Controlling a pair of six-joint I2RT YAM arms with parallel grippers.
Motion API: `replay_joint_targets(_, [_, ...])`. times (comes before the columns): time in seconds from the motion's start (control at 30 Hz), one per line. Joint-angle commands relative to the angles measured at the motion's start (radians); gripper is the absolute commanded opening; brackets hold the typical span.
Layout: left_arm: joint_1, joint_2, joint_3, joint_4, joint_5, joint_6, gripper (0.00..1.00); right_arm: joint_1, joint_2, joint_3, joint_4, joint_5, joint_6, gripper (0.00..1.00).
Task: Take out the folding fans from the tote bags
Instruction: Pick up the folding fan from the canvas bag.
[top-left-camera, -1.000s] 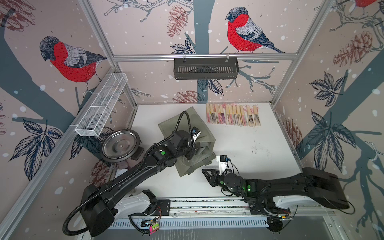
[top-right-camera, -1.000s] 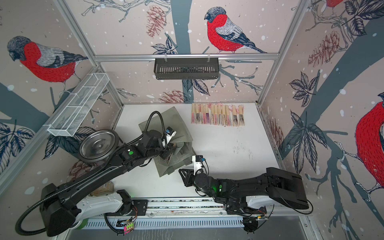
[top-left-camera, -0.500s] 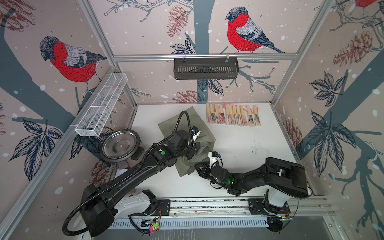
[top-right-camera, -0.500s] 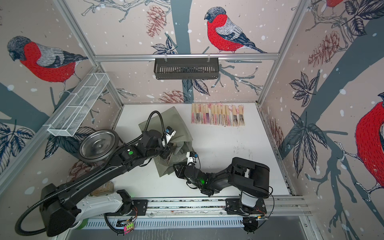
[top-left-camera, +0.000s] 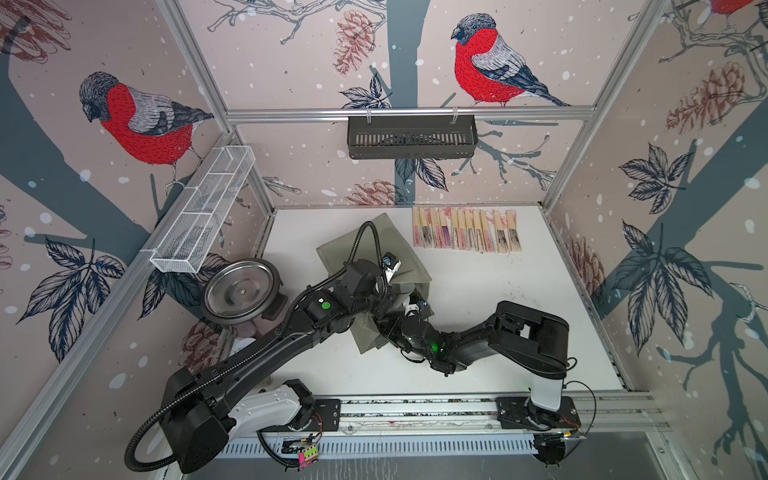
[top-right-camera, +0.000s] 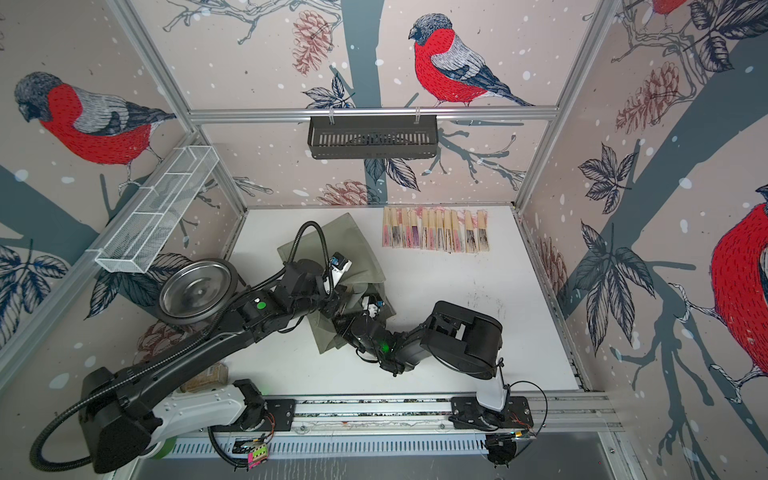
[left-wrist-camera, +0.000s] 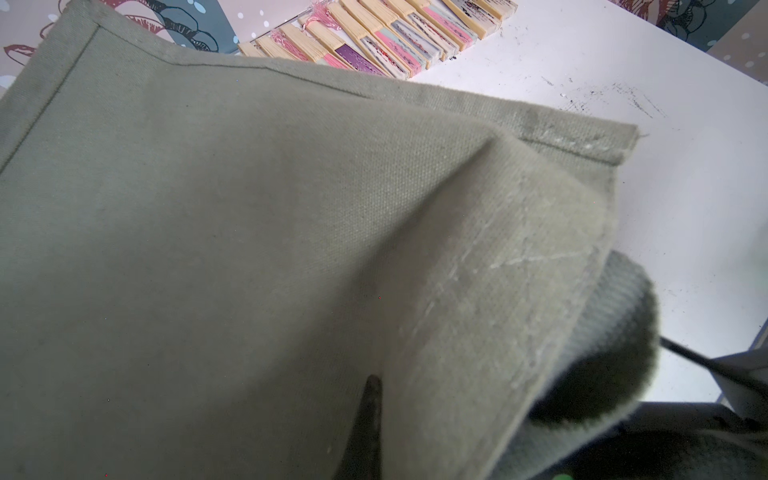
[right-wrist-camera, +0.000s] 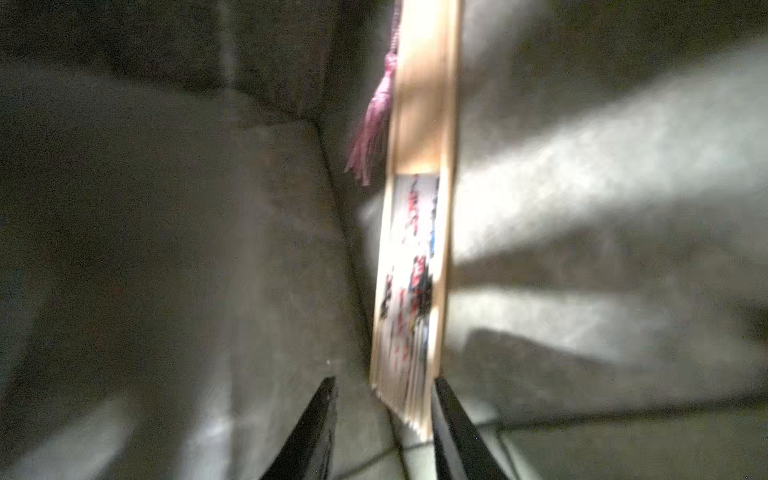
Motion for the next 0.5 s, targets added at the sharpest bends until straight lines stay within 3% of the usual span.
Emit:
replay_joint_targets(0.0, [-0.001, -0.004, 0.004, 0.030, 0.018, 0.007, 0.00, -0.025, 0.010, 0.018, -0.021, -0.015, 0.011, 0.42])
replay_joint_targets(0.47, [-0.001, -0.004, 0.001, 0.030, 0.019, 0.008, 0.00, -0.074, 0.103, 0.101, -0.065, -0.097, -0.020, 0.43])
